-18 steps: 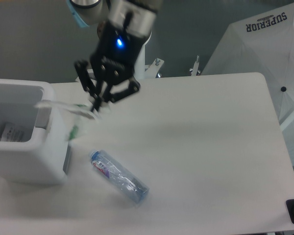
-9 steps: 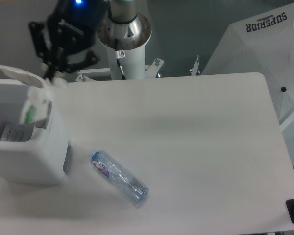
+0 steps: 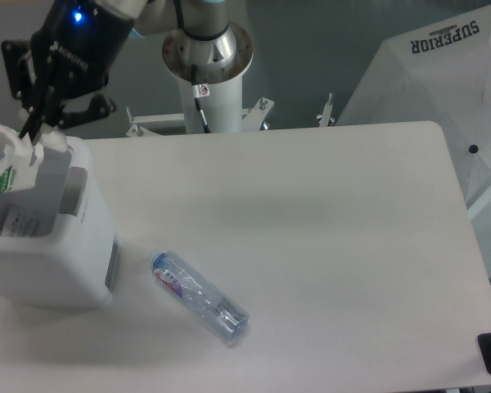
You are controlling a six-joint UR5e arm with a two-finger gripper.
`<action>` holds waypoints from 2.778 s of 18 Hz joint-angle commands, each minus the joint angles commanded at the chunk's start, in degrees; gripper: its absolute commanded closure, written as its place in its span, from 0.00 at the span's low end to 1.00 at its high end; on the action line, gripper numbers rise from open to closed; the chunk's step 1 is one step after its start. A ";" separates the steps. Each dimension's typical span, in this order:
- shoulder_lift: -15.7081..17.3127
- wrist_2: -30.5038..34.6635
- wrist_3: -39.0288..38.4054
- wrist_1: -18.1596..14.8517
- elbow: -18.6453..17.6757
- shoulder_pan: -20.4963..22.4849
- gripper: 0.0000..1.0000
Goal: Place the trash in the trash can
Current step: 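Carry the tissue over the white bin and lower it inside, then open the right gripper to release the tissue and rise, then move the right gripper down over the clear plastic bottle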
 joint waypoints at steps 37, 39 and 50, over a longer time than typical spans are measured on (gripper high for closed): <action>-17.31 18.54 3.70 3.44 -1.06 17.40 0.00; -18.63 20.03 0.72 3.35 -0.62 17.31 0.00; -30.14 30.15 -14.76 -7.81 11.06 10.55 0.00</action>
